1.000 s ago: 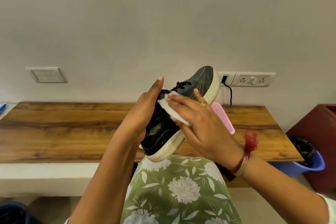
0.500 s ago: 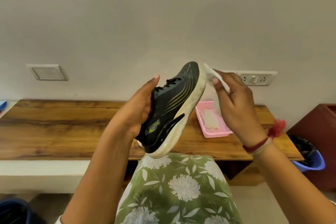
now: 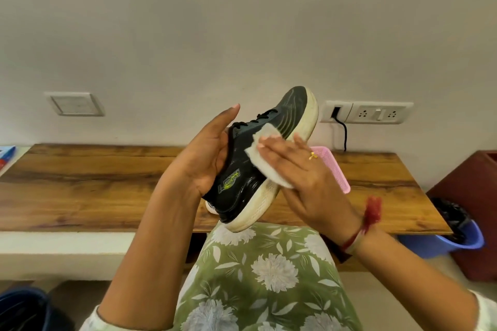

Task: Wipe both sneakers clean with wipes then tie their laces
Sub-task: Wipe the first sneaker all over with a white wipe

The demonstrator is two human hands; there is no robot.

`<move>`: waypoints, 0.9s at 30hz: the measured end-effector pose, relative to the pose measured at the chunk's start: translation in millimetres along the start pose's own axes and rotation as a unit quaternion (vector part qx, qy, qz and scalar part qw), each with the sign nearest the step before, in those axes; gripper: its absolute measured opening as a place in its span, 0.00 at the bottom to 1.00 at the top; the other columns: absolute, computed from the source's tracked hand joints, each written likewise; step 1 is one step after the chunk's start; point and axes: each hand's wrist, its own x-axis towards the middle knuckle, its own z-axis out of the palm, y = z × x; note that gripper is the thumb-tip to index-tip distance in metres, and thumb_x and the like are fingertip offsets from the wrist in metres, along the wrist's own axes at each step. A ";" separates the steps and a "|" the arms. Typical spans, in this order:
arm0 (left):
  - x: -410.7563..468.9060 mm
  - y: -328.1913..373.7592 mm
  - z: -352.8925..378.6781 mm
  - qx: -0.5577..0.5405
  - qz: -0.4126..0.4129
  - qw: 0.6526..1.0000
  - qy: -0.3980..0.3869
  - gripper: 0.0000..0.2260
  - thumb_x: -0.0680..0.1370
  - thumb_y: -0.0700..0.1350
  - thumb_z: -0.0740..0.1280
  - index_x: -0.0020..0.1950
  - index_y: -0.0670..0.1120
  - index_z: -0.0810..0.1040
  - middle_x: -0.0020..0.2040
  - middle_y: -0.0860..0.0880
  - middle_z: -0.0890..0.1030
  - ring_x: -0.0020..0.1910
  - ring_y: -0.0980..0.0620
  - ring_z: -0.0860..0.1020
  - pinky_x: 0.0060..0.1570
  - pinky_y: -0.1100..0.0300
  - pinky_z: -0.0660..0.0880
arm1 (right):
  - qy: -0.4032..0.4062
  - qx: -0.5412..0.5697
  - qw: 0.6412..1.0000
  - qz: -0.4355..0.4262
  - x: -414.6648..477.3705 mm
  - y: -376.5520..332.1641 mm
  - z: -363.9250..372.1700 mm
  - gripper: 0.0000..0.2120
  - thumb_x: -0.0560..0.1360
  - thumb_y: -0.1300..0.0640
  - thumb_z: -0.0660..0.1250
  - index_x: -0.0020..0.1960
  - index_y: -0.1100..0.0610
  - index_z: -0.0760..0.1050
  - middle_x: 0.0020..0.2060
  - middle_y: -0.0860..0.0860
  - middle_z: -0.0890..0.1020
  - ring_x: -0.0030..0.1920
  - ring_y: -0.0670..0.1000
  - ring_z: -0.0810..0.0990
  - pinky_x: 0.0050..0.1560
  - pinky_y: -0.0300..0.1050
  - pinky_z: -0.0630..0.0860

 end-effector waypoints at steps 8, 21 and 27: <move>1.1 3.2 6.4 0.008 0.003 1.000 -0.011 0.35 0.72 0.64 0.63 0.64 0.36 0.76 0.50 0.42 0.84 0.46 0.48 0.82 0.53 0.56 0.75 | -0.016 -0.034 0.998 -0.059 10.1 -8.4 -0.1 0.21 0.76 0.62 0.59 0.69 0.65 0.69 0.68 0.59 0.71 0.71 0.56 0.67 0.73 0.55 0.60; 1.5 1.1 5.3 0.019 0.002 1.000 -0.008 0.32 0.73 0.65 0.63 0.61 0.38 0.77 0.50 0.42 0.83 0.48 0.46 0.82 0.51 0.56 0.78 | -0.021 -0.025 0.998 -0.053 13.6 -2.5 -4.2 0.20 0.77 0.61 0.57 0.68 0.64 0.70 0.67 0.59 0.73 0.69 0.55 0.69 0.73 0.52 0.58; -0.8 1.9 3.9 -0.013 -0.019 0.998 -0.059 0.28 0.76 0.64 0.57 0.54 0.40 0.79 0.42 0.44 0.83 0.39 0.49 0.81 0.42 0.60 0.78 | -0.030 0.204 0.978 -0.013 1.2 -20.0 -7.9 0.18 0.77 0.59 0.60 0.66 0.56 0.73 0.62 0.45 0.78 0.62 0.43 0.75 0.64 0.40 0.70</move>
